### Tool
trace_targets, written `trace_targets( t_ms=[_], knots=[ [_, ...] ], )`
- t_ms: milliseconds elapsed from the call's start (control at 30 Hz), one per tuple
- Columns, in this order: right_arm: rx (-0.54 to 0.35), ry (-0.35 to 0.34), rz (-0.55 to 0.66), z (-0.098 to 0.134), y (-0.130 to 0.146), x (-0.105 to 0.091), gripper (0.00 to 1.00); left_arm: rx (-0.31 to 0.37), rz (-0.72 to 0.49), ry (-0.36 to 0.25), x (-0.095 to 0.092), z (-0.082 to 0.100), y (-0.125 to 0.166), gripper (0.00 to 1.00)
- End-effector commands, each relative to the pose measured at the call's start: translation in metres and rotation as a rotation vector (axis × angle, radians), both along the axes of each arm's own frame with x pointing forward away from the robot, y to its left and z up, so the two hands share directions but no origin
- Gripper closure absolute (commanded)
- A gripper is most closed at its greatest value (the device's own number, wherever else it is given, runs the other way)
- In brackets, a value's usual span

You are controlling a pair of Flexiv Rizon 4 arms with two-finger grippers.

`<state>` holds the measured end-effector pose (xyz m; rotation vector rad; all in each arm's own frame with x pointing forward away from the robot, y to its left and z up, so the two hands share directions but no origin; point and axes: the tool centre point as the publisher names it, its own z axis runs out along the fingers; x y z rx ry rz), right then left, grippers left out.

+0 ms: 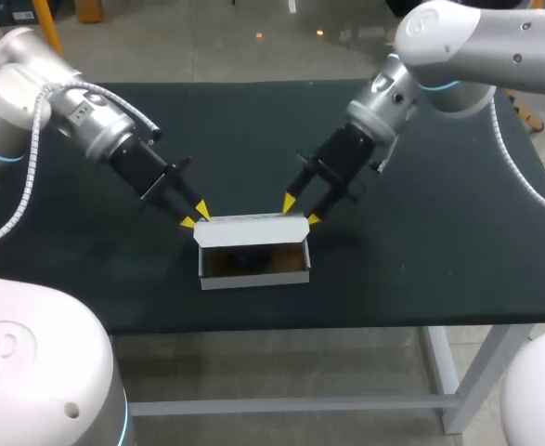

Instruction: Assemble the packaging by folding the flat box into shape, placing the metal phone stand inside, and closing the box properly

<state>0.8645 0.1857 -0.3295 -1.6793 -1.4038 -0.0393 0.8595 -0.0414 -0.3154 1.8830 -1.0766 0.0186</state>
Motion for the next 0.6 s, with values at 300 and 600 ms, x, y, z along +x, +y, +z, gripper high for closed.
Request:
trace_targets(
  t_ms=[300, 600],
  knots=[
    [-0.007, -0.038, 0.012, -0.007, 0.007, -0.009, 0.54, -0.005, -0.002, -0.021, -0.008, -0.011, -0.003, 0.76],
    [-0.003, -0.057, 0.012, -0.012, 0.003, -0.012, 0.51, -0.001, -0.013, -0.058, -0.013, -0.015, -0.002, 0.73]
  ],
)
